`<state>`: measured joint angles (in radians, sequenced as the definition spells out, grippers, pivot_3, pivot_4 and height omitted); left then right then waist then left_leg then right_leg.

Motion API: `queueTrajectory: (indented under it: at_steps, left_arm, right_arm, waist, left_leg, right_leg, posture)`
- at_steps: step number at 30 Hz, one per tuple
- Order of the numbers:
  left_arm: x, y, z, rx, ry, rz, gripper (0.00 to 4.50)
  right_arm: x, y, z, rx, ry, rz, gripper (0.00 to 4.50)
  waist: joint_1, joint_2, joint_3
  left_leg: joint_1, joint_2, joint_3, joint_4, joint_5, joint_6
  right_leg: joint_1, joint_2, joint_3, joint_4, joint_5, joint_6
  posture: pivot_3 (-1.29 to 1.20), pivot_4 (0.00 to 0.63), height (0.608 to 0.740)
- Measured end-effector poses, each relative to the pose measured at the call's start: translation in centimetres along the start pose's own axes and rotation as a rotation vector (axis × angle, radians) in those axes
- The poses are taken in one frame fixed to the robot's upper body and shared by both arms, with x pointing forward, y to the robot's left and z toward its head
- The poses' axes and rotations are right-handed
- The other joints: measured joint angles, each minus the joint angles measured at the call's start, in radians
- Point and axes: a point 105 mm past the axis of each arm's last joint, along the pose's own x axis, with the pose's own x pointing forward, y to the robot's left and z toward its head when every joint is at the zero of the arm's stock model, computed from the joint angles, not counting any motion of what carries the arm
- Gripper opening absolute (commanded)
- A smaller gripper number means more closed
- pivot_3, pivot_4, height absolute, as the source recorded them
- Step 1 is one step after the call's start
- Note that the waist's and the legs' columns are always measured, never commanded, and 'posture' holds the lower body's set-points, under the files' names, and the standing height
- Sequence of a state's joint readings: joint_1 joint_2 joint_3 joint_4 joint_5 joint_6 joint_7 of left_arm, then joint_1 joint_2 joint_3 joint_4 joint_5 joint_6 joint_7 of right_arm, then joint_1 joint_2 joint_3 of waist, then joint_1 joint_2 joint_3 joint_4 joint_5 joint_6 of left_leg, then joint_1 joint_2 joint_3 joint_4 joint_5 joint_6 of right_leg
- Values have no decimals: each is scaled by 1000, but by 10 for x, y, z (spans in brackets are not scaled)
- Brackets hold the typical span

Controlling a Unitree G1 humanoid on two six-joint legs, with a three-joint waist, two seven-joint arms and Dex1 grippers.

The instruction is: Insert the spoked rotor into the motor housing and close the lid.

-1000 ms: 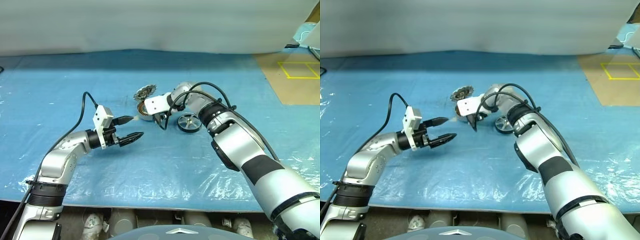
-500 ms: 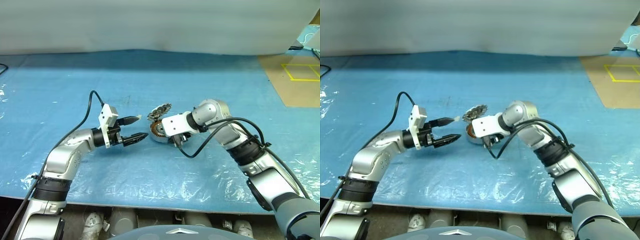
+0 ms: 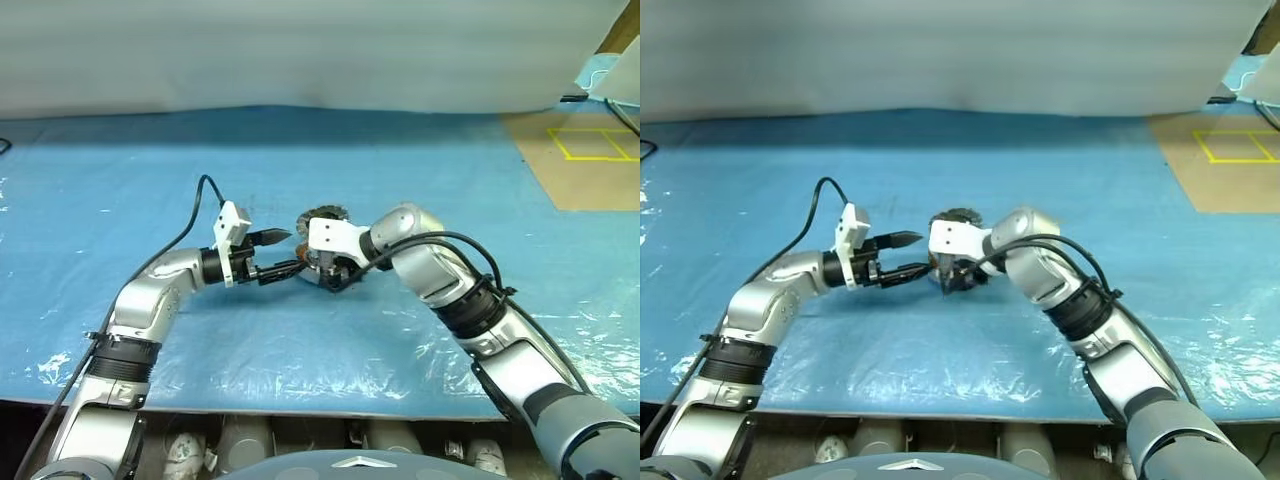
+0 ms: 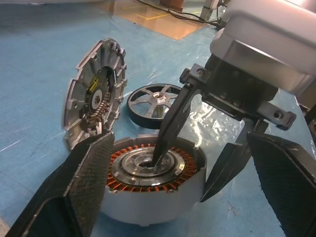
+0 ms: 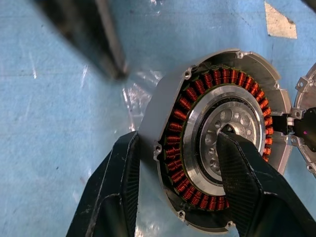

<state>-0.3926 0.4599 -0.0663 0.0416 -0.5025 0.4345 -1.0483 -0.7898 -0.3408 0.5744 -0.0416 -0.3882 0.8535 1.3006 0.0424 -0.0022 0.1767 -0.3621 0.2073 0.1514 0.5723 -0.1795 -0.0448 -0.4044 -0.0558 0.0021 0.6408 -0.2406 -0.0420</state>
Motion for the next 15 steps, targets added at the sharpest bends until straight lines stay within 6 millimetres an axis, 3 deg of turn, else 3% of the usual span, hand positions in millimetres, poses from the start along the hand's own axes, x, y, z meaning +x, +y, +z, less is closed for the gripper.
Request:
queueTrajectory:
  at_steps: [5,12,15]
  left_arm:
    - [-2,1,0,7,9,1,4500]
    - [-6,-1,-7,-7,16,11,4500]
    - [-6,-2,-8,-8,15,14,4500]
  right_arm:
    - [1,2,2,-61,7,2,1934]
    - [5,18,-2,-148,16,59,4255]
    - [2,20,0,-114,28,81,4255]
  waist:
    - [0,0,0]
    - [2,0,0]
    - [4,0,0]
  left_leg:
    - [0,0,0,-1,0,-1]
    - [-6,0,0,-3,1,-1]
    - [-7,-1,0,-5,1,-1]
  right_leg:
    - [0,1,0,-2,0,-1]
    - [-2,1,-1,-8,0,-1]
    - [-2,1,-2,-10,0,-1]
  posture:
    - [0,150,740]
    - [0,150,740]
    - [0,150,740]
